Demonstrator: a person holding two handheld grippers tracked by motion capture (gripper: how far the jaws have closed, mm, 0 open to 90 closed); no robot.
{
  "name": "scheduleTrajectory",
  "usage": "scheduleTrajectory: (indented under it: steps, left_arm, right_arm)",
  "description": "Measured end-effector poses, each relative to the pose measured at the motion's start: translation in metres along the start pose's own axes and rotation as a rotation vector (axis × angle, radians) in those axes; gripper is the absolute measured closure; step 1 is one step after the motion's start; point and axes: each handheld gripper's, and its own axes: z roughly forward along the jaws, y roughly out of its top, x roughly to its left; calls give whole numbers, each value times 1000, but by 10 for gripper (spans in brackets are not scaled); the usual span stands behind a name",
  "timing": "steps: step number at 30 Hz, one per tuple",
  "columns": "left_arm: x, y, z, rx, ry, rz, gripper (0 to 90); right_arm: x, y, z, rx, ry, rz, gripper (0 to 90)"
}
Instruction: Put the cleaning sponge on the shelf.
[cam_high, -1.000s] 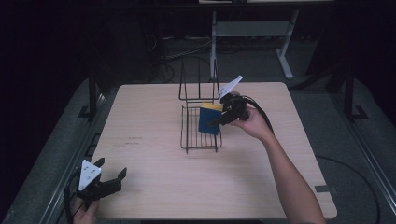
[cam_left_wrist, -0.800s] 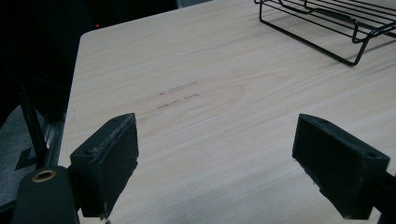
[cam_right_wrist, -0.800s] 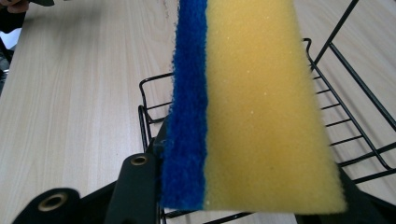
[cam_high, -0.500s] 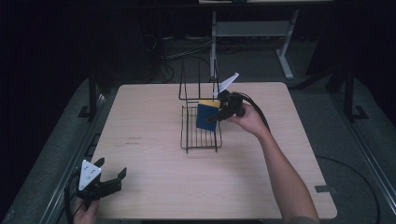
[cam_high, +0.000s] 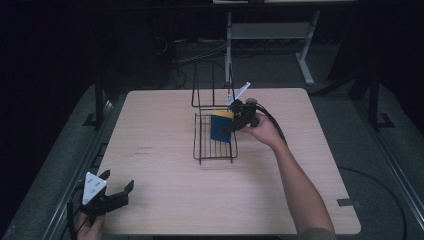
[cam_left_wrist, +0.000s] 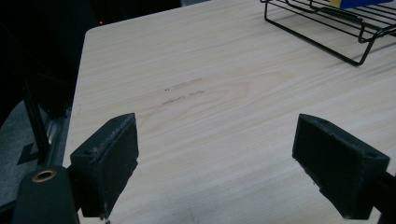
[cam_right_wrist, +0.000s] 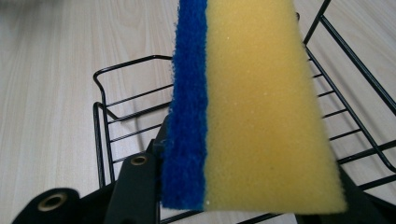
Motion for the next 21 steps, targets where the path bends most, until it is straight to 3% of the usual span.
scheduleTrajectory:
  steps: [21]
  left_arm:
    - [0, 0, 0, 2, -5, 3, 139]
  right_arm:
    - [1, -3, 4, 0, 11, 7, 554]
